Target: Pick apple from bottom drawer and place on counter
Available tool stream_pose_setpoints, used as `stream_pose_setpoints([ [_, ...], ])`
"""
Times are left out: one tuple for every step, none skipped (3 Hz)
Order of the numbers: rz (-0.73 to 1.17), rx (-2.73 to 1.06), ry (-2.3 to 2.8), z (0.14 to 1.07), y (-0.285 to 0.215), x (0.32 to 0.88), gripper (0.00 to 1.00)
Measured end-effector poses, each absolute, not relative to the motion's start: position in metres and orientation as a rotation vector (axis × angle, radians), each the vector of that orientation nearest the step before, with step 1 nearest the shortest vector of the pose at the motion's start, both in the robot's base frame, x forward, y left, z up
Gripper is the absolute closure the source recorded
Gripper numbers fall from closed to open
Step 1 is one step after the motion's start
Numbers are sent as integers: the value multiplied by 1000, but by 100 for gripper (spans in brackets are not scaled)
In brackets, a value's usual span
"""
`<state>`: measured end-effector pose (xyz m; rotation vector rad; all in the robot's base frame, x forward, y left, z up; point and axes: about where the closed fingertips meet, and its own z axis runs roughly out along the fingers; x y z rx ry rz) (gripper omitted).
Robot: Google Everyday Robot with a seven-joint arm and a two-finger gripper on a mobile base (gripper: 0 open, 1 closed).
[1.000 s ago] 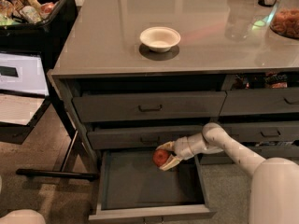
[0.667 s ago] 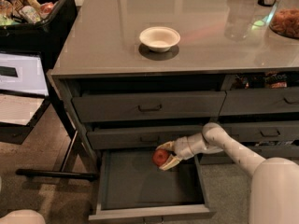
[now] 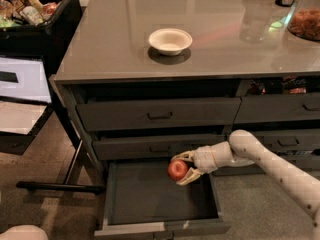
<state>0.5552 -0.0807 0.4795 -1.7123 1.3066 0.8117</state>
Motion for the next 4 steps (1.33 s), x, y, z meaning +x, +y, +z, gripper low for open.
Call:
stream_pose_setpoints([
  [684, -1719, 1213, 551, -89, 518, 100],
  [503, -1734, 1131, 643, -83, 474, 100],
  [354, -1700, 1067, 726, -69, 440, 100],
  [292, -1661, 1085, 748, -86, 429, 100],
])
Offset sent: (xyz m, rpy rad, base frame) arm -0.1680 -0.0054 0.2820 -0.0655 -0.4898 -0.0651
